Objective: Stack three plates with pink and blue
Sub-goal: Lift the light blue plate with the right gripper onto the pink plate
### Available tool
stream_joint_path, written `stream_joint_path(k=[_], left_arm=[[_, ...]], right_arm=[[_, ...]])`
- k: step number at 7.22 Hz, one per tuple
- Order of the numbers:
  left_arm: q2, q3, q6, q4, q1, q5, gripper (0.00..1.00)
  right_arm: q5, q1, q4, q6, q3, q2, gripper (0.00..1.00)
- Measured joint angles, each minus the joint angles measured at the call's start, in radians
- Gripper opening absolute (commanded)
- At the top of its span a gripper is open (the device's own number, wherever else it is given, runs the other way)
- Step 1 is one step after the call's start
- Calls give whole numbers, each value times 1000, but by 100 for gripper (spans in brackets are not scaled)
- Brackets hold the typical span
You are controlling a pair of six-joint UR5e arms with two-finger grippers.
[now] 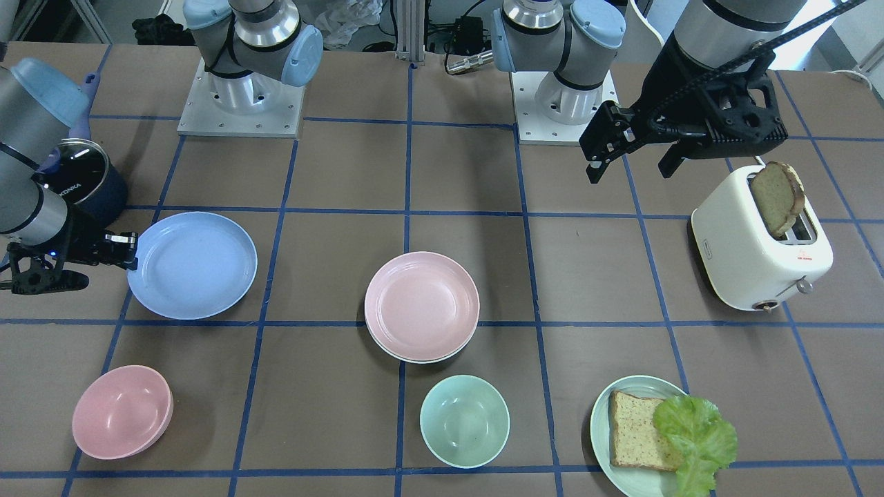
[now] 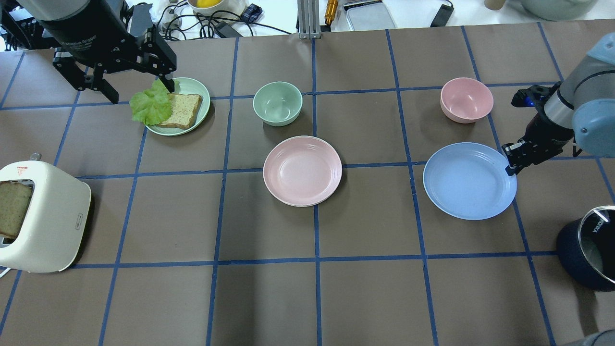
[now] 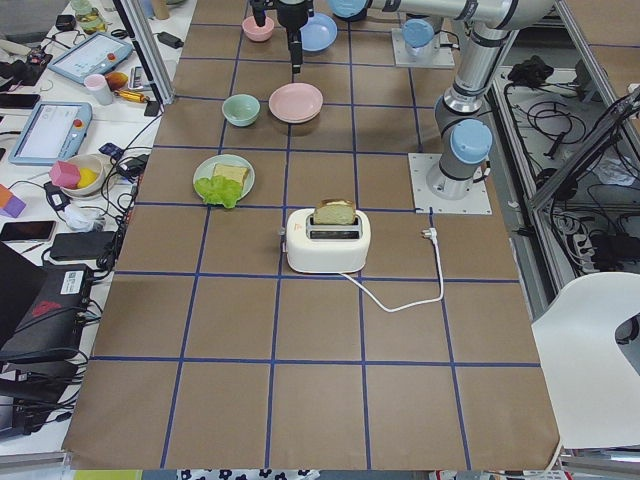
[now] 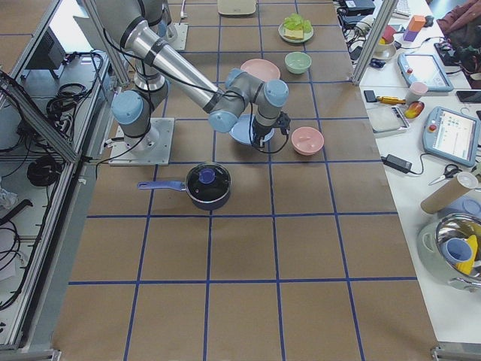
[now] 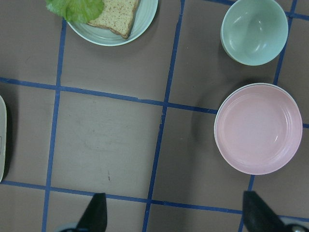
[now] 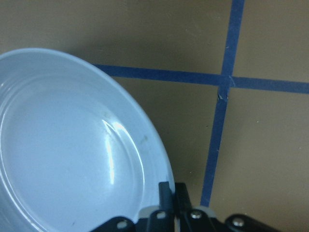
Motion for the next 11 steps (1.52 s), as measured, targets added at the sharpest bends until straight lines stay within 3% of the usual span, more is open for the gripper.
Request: stream_joint_path(k=[4,11], left_arm=[[5,-1,3,1,1,0,100],[7,-1,3,3,4,0,100]], right_arm=[[44,65,120,149,-87,-4,0],[158,320,162,552,-213,24,0]])
